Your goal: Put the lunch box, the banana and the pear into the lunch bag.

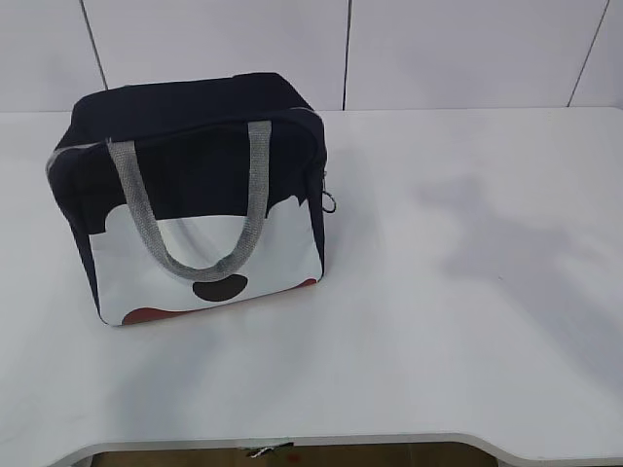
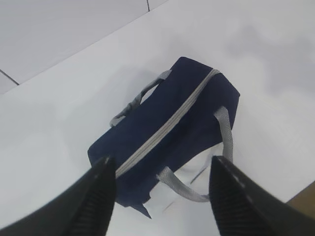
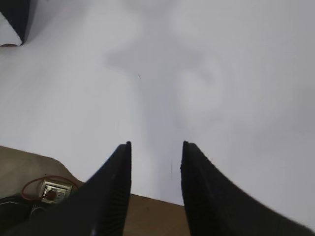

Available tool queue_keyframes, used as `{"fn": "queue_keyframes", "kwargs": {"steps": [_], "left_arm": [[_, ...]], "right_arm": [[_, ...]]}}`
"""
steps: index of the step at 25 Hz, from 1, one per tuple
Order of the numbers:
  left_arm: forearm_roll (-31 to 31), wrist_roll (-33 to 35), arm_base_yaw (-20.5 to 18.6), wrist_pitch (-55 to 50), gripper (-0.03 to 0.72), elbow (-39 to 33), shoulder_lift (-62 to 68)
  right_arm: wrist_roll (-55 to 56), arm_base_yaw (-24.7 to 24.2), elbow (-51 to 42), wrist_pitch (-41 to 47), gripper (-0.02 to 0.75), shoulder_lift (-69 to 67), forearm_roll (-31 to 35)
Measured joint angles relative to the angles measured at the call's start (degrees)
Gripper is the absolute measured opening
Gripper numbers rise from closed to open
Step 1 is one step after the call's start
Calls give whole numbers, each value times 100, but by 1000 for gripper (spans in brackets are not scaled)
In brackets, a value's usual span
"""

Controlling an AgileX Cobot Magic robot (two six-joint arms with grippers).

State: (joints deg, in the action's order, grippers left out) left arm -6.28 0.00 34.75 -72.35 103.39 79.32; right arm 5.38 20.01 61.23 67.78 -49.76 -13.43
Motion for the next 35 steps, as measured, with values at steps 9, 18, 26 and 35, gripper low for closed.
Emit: {"fn": "queue_keyframes", "kwargs": {"steps": [9, 18, 26, 35], "left_arm": [[23, -289, 0, -4, 453, -1711, -1693], [337, -60, 0, -13, 452, -3236, -3789], [1065, 249, 0, -39, 452, -4685, -5480], [1220, 267, 0, -43, 452, -5764, -6569]], "right_arm": [[-182, 0, 37, 422, 299, 508, 447], [-606, 0, 37, 457, 299, 1164, 1550], [-1339, 0, 82, 492, 299, 2047, 1899], [-1524, 0, -724, 511, 299, 3275, 2100]]}}
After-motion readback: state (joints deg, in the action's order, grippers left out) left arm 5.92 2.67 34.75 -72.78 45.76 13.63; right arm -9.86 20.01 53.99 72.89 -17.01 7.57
